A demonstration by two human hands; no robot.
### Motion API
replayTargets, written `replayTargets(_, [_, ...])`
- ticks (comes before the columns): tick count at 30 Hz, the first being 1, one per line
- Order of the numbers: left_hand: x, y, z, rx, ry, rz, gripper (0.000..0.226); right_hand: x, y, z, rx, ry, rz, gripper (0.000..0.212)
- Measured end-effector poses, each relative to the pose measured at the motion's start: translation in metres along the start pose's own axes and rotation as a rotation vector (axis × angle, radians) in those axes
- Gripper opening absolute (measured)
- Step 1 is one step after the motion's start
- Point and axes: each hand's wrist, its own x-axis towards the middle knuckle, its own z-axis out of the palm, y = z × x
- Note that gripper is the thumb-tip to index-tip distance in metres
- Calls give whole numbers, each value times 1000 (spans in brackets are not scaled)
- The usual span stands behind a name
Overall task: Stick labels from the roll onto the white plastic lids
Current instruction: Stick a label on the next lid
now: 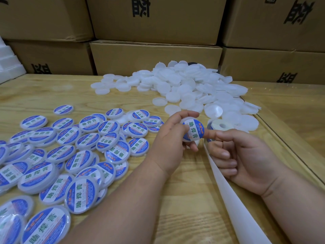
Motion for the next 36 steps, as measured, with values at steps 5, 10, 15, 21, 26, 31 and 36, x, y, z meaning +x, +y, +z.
replayTargets(5, [1,-2,-1,10,-2,5,36,0,1,1,-36,-8,-21,39])
replayTargets(10, [0,-1,-1,6,-5,4,34,-1,-1,3,-22,22,-15,36])
replayTargets(15, [0,-1,-1,11,-4,-1,33,-1,-1,4,-11,43,-8,40])
replayTargets(21, [1,-1,-1,12,18,16,35,-1,-1,5,-10,40,-10,35])
replayTargets(26, [0,-4,-2,54,13,21,46,-1,-1,5,-12,35,-8,37])
replayTargets(31, [1,-5,-2,133,53,11,54,-2,0,2,-42,6,-19,47])
replayTargets(36, [3,-9,-2,198,107,41,64,-2,-1,2,-59,0,-19,45])
